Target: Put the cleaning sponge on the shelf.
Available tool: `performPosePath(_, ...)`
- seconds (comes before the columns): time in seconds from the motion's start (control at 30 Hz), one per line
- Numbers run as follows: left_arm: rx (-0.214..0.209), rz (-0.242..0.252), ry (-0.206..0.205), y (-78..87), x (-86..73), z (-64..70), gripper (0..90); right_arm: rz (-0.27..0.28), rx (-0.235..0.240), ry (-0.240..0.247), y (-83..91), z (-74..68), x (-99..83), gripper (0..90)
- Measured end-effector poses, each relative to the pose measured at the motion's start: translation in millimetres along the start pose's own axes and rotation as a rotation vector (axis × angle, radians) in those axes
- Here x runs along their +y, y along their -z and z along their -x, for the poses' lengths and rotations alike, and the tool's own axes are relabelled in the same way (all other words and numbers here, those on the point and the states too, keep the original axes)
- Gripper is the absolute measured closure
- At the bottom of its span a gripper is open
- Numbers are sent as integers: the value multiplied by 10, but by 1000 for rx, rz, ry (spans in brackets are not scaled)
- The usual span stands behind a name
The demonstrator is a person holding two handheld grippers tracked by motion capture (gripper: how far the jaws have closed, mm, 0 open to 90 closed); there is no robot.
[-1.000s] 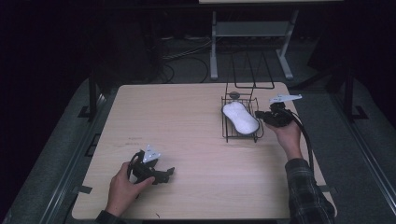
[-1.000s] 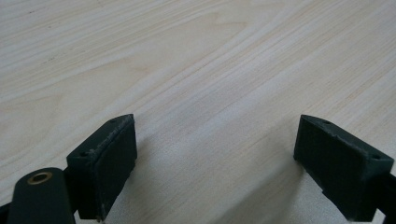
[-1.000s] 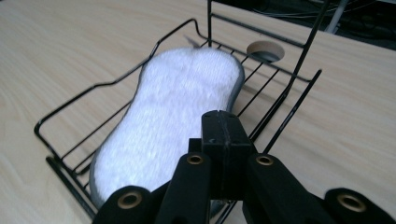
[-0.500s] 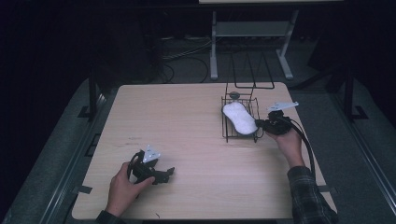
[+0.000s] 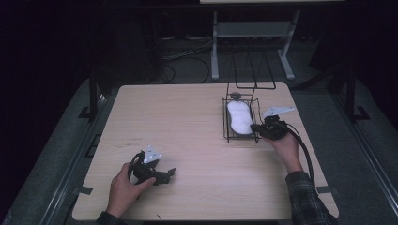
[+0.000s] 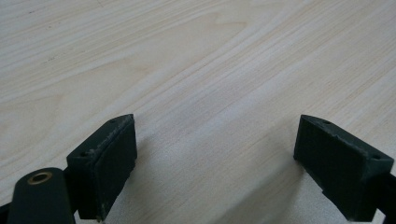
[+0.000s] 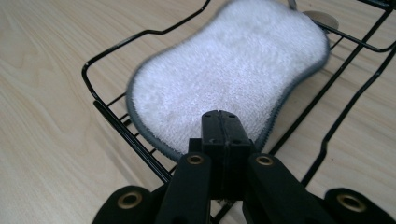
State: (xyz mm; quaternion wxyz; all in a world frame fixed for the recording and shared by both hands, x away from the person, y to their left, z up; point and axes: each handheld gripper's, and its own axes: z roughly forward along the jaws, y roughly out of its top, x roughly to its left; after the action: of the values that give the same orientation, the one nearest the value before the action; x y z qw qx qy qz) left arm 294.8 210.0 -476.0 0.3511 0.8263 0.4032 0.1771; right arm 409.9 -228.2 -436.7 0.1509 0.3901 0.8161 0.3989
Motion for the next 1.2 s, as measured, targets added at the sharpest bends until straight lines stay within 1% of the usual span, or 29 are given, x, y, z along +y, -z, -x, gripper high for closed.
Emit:
performPosePath(0.1,0,0,0,0,0,0,124,5,7,10,-6,-15,19,898)
performPosePath(0.2,0,0,0,0,0,0,124,7,6,12,4,-33,28,898)
performPosePath(0.23,0,0,0,0,0,0,124,13,6,5,17,-33,29,898)
performPosePath(0.43,0,0,0,0,0,0,124,49,17,-20,166,-13,26,898)
performPosePath(0.53,0,0,0,0,0,0,124,48,10,-28,241,-15,16,898)
performPosePath(0.57,0,0,0,0,0,0,124,47,16,-36,263,-18,10,897)
performPosePath(0.67,0,1,0,-1,0,0,124,52,5,-38,319,-22,-10,897)
performPosePath(0.77,0,2,0,-2,-1,1,124,53,-4,-50,382,-32,-39,890)
performPosePath(0.9,0,3,0,-2,-1,0,124,41,-9,-69,468,-27,-94,769)
performPosePath(0.97,1,3,0,-2,-1,1,124,40,-16,-71,490,-26,-110,753)
performPosePath(1.0,1,3,0,-2,-1,1,124,38,-21,-76,525,-27,-143,697)
performPosePath(1.07,1,3,0,-2,-1,1,124,37,-24,-85,558,-33,-179,660)
performPosePath(1.13,1,3,0,-2,-1,0,124,24,-31,-89,586,-39,-215,589)
performPosePath(1.17,1,3,0,-2,-1,1,124,25,-52,-91,623,-60,-255,517)
performPosePath(1.2,1,3,0,-2,-1,1,124,25,-52,-91,623,-60,-255,517)
